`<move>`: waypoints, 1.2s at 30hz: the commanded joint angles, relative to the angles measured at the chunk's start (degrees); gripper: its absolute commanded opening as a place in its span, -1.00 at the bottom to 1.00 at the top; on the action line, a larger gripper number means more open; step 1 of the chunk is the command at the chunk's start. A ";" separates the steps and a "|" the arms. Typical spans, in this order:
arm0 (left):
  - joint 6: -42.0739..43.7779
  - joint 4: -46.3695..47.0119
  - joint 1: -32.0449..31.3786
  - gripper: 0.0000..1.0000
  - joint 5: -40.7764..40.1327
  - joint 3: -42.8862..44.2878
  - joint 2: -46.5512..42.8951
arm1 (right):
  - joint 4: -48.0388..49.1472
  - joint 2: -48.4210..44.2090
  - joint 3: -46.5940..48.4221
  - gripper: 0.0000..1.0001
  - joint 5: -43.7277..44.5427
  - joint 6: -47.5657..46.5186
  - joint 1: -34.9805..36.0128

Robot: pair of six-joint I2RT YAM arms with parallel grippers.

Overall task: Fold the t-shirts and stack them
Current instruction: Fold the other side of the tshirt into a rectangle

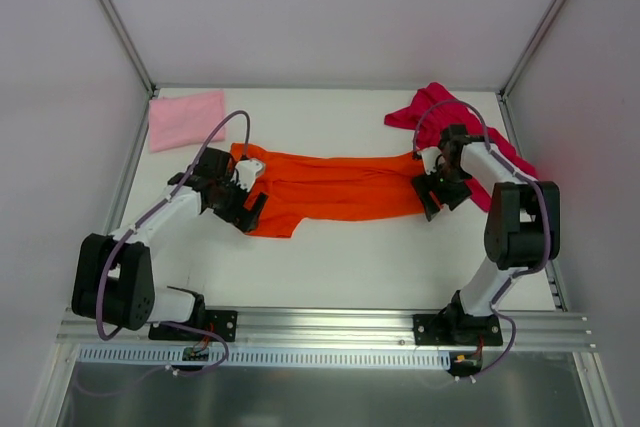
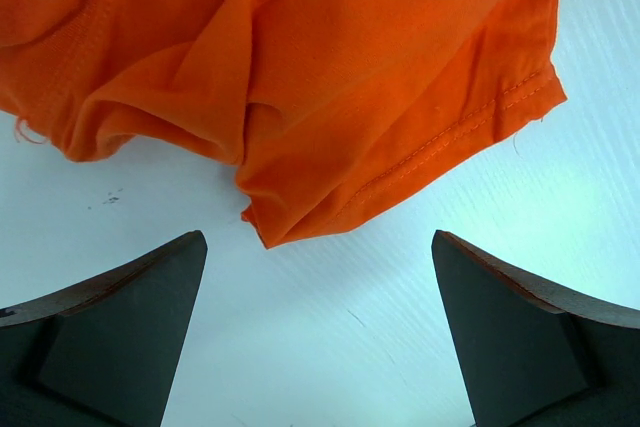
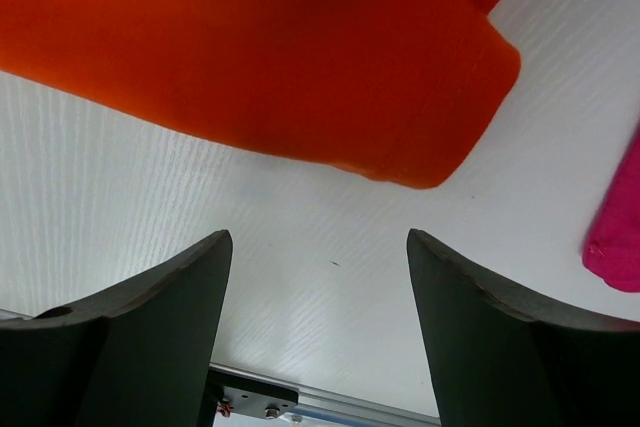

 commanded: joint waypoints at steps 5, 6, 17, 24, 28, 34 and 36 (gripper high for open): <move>-2.24 0.37 -0.67 0.98 2.79 0.26 4.03 | -0.27 3.27 2.15 0.50 -1.27 0.29 -0.65; -2.32 0.89 -0.67 0.97 2.44 0.25 5.43 | -0.27 3.80 2.50 0.48 -1.35 0.47 -0.91; -2.41 1.43 -0.67 0.92 0.51 3.15 8.34 | 1.93 6.18 3.56 0.42 -0.65 0.56 -1.00; -3.11 1.69 -0.67 0.61 1.12 4.47 9.75 | 3.60 7.76 3.82 0.41 0.49 0.73 -1.18; -3.03 0.99 -0.59 0.21 1.82 4.39 9.93 | 3.95 7.85 3.74 0.40 0.32 0.74 -1.35; -2.94 -0.07 -0.67 0.32 2.17 3.51 7.12 | 5.53 8.47 4.00 0.40 -0.56 0.47 -1.88; -2.94 -0.07 -0.59 0.33 1.92 3.16 6.59 | 5.53 9.08 4.61 0.40 -1.09 0.56 -1.97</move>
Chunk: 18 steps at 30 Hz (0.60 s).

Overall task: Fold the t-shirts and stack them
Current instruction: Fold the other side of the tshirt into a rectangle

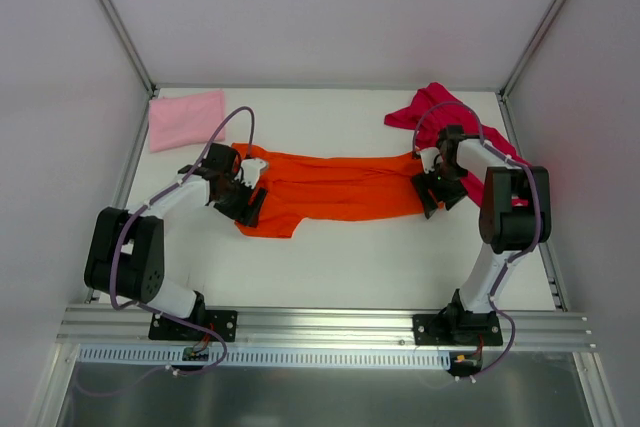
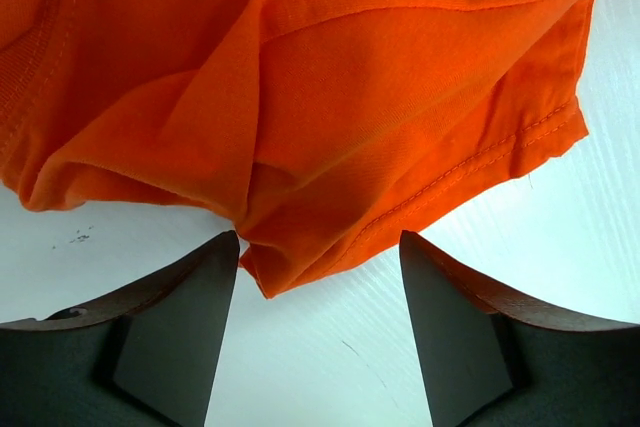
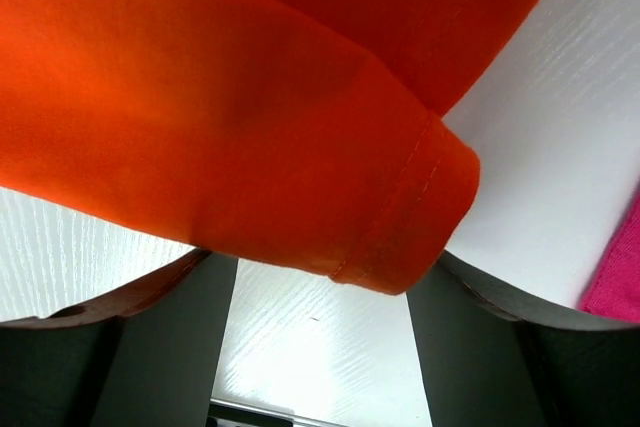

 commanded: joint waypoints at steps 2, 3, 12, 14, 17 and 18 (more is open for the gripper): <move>-0.19 -0.92 -0.67 0.30 0.36 -0.14 -2.48 | 1.78 2.02 3.15 0.29 -1.18 0.21 -0.72; -0.01 -0.92 -0.67 0.21 0.36 -0.15 -2.04 | 1.95 2.38 3.33 0.18 -1.27 0.30 -0.63; 0.34 -0.48 -0.67 -1.00 0.09 -0.41 -1.16 | 2.74 1.77 2.89 -0.98 -1.35 0.39 -0.63; 0.60 -1.18 -0.59 -1.00 0.18 -0.15 -1.95 | 3.62 -0.16 1.84 -0.98 -1.36 0.21 -0.63; 0.78 -1.36 -0.67 -1.00 -0.17 -0.24 -4.31 | 6.59 -4.63 -0.87 -0.98 -0.83 -0.14 -0.63; 0.87 -1.53 -0.67 -1.00 0.01 -0.15 -5.02 | 7.31 -5.78 -1.67 -0.98 -0.65 -0.23 -0.63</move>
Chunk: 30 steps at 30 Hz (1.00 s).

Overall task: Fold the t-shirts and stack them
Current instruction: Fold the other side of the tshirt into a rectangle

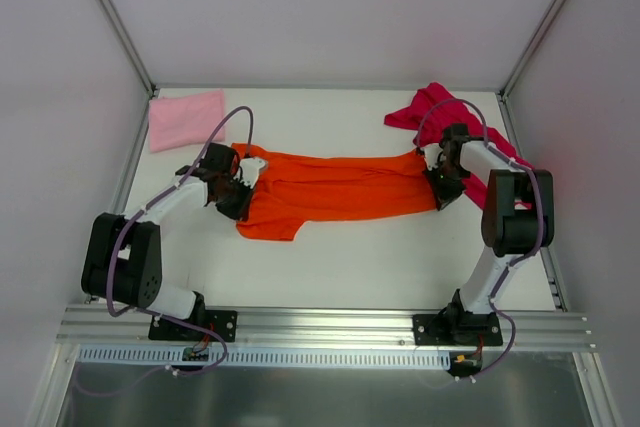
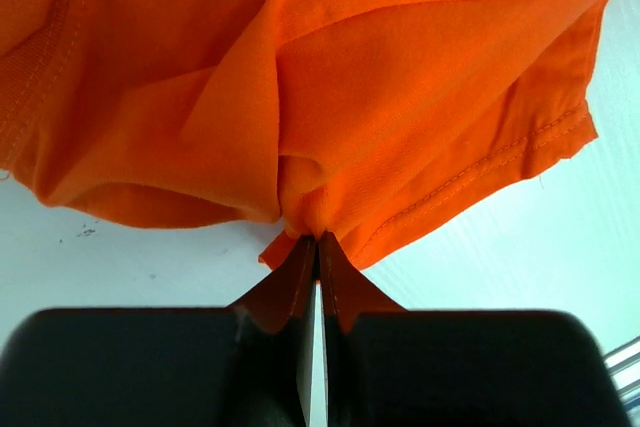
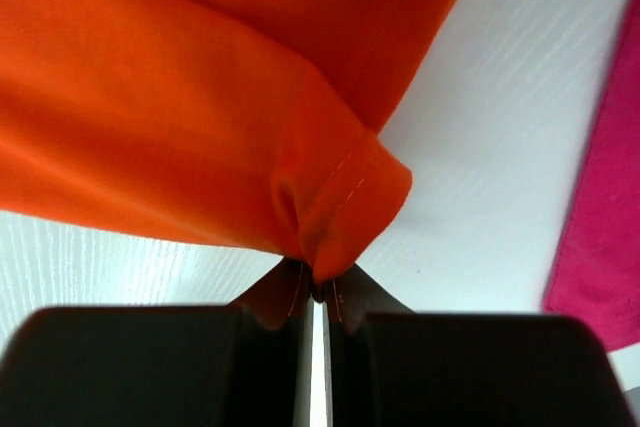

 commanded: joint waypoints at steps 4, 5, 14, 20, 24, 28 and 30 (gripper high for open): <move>0.30 -2.24 -0.59 -1.00 0.07 0.58 -5.89 | 6.77 -10.12 -3.57 -0.98 -0.65 -0.36 0.26; 0.30 -2.41 -0.59 -1.00 0.07 0.66 -5.98 | 7.39 -10.82 -3.92 -0.98 -0.65 -0.27 0.26; -0.58 -1.98 -0.59 -1.00 -0.98 2.50 -7.30 | 8.36 -14.43 -2.25 -0.98 0.23 1.13 0.26; -1.46 -2.24 -0.59 -1.00 -3.88 8.92 -5.28 | 9.85 -15.31 1.52 -0.98 1.63 2.19 0.35; -2.42 -3.47 -0.59 -1.00 -4.76 13.05 -3.70 | 9.42 -14.69 4.60 -0.98 2.69 2.28 0.00; -3.30 -2.59 -0.67 -1.00 -5.99 14.64 -2.47 | 8.89 -13.82 6.80 -0.98 2.69 2.28 0.00; -3.30 -2.33 -0.59 -1.00 -7.21 15.78 -0.37 | 8.36 -12.50 8.73 -0.98 3.31 2.19 0.00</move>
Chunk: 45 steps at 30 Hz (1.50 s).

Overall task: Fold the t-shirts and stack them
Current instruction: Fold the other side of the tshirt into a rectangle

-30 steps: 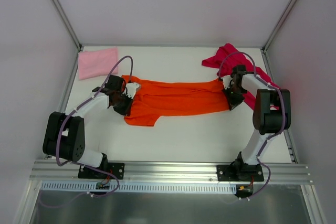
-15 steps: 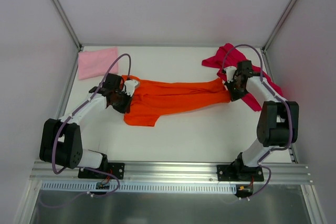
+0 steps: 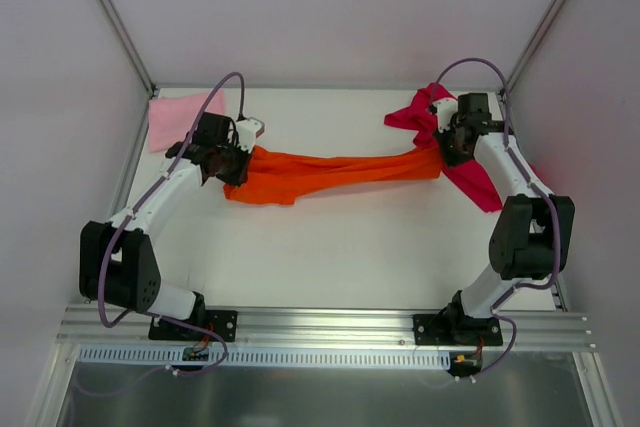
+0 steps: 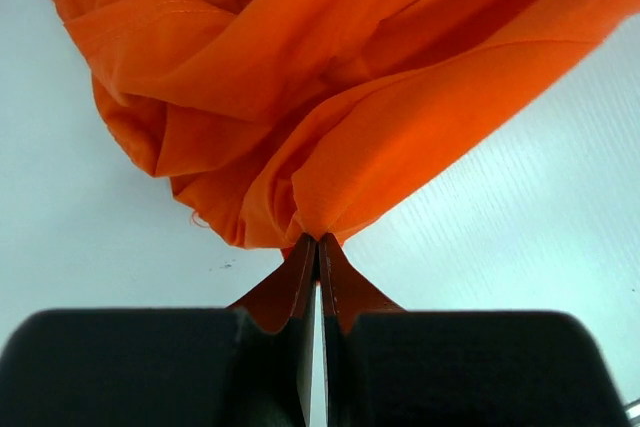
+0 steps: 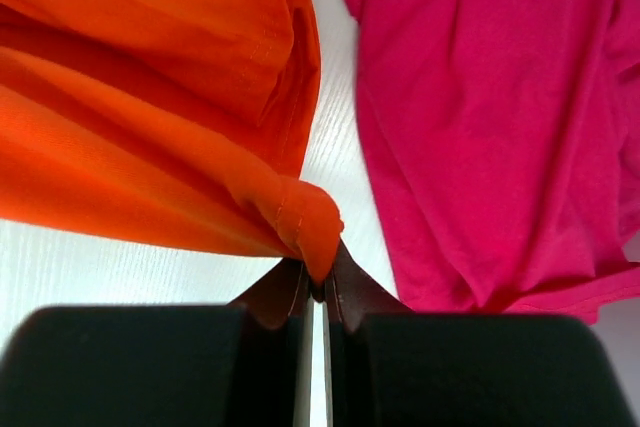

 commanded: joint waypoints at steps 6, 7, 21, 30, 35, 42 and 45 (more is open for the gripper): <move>-1.07 1.50 -0.32 -1.00 -5.33 5.35 7.29 | -0.93 3.74 9.15 -0.98 2.13 0.48 -0.07; -0.64 1.77 0.03 -1.00 -5.77 6.05 7.99 | -0.93 4.44 9.94 -0.98 4.13 0.40 -0.15; -0.20 4.93 3.19 -1.00 -9.81 16.50 19.42 | -8.06 21.58 27.87 -0.12 5.64 1.01 -0.07; -0.02 7.39 4.42 -0.28 -11.05 20.55 24.35 | -8.93 20.80 29.20 0.85 4.77 0.66 0.20; 0.68 8.80 4.51 0.98 -10.70 19.16 22.60 | -8.49 17.64 25.51 0.84 4.33 0.48 0.29; -0.02 9.50 4.42 0.98 -6.13 15.46 15.57 | -7.35 14.21 21.12 0.81 3.89 0.40 0.37; 0.15 11.52 4.51 0.98 -4.90 11.51 9.95 | -6.74 12.28 19.10 0.81 4.06 0.31 0.46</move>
